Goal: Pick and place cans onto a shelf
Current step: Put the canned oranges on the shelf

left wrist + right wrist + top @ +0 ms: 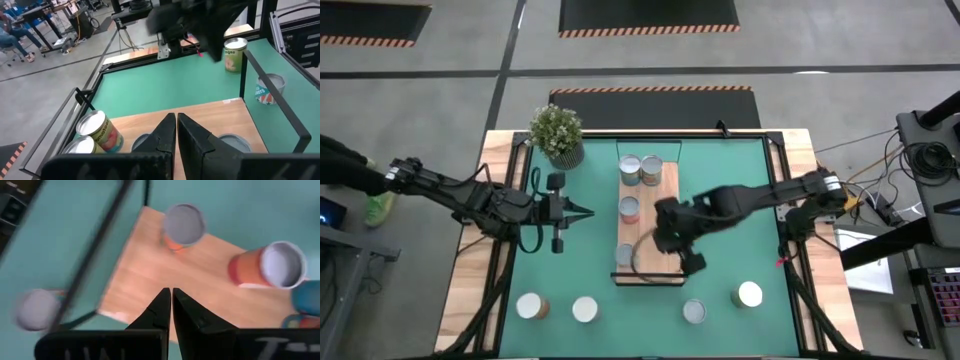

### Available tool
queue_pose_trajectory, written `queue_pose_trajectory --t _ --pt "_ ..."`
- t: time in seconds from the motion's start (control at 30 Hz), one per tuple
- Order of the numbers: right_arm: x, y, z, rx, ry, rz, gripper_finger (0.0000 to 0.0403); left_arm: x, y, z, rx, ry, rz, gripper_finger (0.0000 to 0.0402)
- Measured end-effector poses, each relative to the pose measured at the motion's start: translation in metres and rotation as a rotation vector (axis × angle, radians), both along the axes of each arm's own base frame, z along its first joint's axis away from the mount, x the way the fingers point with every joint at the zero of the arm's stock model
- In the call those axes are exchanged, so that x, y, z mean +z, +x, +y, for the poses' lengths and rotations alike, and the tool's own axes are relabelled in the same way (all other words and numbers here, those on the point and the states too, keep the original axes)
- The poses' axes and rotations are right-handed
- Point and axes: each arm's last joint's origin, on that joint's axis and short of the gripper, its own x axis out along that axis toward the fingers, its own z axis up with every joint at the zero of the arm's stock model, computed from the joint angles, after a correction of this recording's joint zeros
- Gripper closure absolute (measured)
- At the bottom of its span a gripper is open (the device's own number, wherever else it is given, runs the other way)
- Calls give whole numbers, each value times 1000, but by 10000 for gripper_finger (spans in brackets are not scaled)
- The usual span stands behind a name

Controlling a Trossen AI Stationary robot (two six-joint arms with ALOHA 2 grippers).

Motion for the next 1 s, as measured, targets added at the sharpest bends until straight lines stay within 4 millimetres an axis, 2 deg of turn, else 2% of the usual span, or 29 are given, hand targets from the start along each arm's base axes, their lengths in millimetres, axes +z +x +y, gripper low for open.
queue_pose_trajectory --t 0.13,0.47,0.57,0.83,1.0 --pt "1 -20 25 -44 11 -2 394 0 0 0 4 -12 -2 402" --pt "-35 -81 70 -135 58 72 394 -1 2 -1 23 -63 -4 402" --pt "-44 -107 84 -183 84 82 394 -2 4 -1 35 -96 -2 402" --pt "-57 -195 117 -351 235 107 394 -5 12 -4 65 -175 -16 402" --pt "-74 -235 130 -387 232 52 394 -3 18 -6 61 -194 -61 402"
